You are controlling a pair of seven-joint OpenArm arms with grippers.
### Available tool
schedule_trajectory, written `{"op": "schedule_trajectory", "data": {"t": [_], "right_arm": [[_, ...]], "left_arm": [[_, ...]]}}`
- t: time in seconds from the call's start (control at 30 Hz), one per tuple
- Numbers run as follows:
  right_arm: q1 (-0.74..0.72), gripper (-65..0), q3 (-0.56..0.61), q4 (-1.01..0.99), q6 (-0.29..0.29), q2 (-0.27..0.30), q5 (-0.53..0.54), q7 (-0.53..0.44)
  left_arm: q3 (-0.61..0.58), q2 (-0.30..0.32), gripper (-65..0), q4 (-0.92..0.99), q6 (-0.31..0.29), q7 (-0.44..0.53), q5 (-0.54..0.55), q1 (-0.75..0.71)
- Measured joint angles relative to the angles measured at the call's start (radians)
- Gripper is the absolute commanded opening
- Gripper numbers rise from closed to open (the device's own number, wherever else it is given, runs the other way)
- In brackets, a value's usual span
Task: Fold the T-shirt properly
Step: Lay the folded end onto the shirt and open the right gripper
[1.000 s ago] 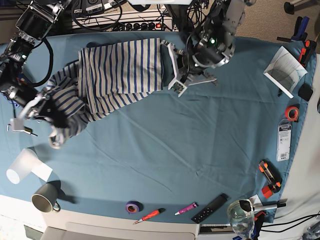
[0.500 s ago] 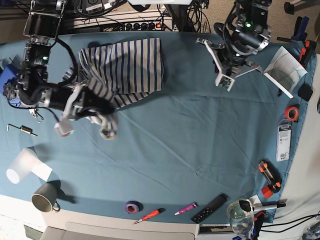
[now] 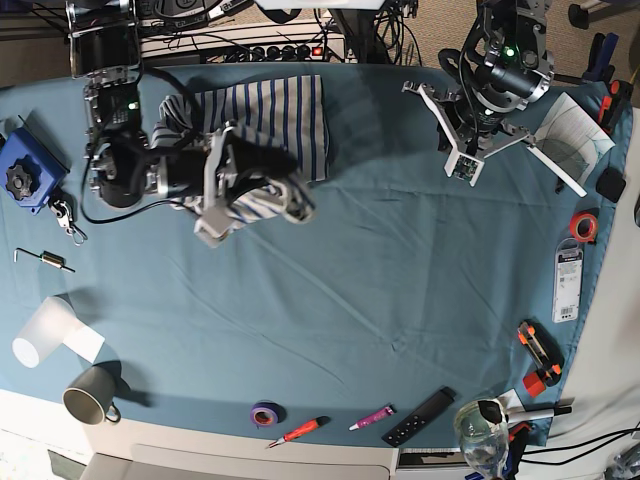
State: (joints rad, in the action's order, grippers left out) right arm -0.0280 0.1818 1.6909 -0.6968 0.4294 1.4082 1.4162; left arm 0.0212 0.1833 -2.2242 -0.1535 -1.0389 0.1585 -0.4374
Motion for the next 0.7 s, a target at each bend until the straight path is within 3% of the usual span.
{"op": "schedule_trajectory", "data": {"t": [0.17,0.33,0.47,0.7], "right_arm": [[0.0,-64.7,0.052,0.0,0.0,0.0,-0.026,0.0],[0.0,-46.8,0.062,0.0,0.0,0.001,-0.019,0.0],[0.0,-46.3,0.063,0.006,0.024,0.003,0.017,0.0],[-0.013,-46.4,0.063,0.158,0.006,0.003,0.039,0.0]], "left_arm": [[0.0,0.0,-65.0,0.0,0.0,0.026,0.0,0.0],[0.0,0.0,-65.0,0.0,0.0,0.026,0.0,0.0],[0.0,0.0,-65.0,0.0,0.0,0.049,0.0,0.0],[0.0,-0.006,-65.0,0.0,0.0,0.069,0.0,0.0]]}}
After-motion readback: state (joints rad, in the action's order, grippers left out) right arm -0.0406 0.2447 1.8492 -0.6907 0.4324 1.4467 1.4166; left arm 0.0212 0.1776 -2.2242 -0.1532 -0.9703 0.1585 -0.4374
